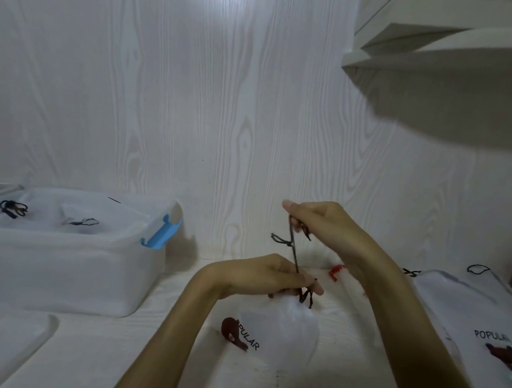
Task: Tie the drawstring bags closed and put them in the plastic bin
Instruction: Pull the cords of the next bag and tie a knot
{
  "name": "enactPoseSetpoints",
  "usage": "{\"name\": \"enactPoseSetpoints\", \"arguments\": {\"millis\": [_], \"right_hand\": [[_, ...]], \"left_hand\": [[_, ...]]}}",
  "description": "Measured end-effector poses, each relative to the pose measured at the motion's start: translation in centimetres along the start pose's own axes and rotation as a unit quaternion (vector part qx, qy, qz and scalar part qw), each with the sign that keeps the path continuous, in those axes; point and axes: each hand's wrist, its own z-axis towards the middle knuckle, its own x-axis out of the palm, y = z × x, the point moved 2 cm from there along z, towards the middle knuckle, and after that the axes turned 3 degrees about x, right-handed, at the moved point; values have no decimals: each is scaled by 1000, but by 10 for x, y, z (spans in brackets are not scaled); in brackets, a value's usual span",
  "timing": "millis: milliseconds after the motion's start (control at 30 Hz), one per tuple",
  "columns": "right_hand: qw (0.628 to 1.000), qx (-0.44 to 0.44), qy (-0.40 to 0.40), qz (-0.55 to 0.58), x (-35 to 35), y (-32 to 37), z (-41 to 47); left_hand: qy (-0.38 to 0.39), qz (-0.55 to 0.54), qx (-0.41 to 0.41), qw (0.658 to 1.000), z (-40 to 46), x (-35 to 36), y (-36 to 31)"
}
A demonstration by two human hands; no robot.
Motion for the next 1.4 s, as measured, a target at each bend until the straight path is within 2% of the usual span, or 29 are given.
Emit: {"name": "enactPoseSetpoints", "arguments": {"millis": [133, 267, 300, 400, 467, 600, 733, 800, 867, 1000, 1100, 1167, 1233, 1300, 1400], "right_hand": [[991, -81, 90, -60, 22, 2, 0], [997, -22, 63, -48, -4, -6, 1], [995, -5, 91, -49, -11, -10, 0], [960, 41, 266, -75, -14, -19, -8], [950, 47, 299, -72, -6, -22, -8], [978, 58, 193, -61, -6, -23, -4], [982, 87, 120, 114, -13, -25, 2], [981, 95, 70, 151, -11, -26, 6], [988, 88, 20, 126, -5, -26, 10], [990, 59, -49, 122, 9, -22, 14], [986, 37, -56, 152, 16, -17, 13], [986, 32, -54, 158, 10, -13, 11], [990, 24, -38, 132, -2, -9, 7], [996, 10, -2, 90, -16, -7, 2], [996, 4, 86, 27, -29, -4, -8]], "left_hand": [[27, -8, 25, 999, -11, -3, -4], [-33, -110, 40, 993, -24, -21, 1], [-49, -139, 44, 988, -27, -25, 2], [-82, -190, 53, 977, -34, -34, 4], [-86, -194, 53, 976, -34, -36, 4], [-113, -171, 6, 979, -30, -37, 11], [-210, -220, -17, 952, -23, -38, 21], [-249, -232, -17, 940, -21, -38, 25], [-249, -221, -21, 943, -21, -37, 26], [-201, -191, -30, 960, -25, -35, 23], [-199, -199, -48, 958, -23, -32, 24], [-219, -292, -49, 930, -21, -32, 27], [-239, -396, -46, 886, -23, -34, 29], [-240, -457, -39, 855, -28, -37, 30], [-248, -479, -27, 842, -35, -39, 31]]}}
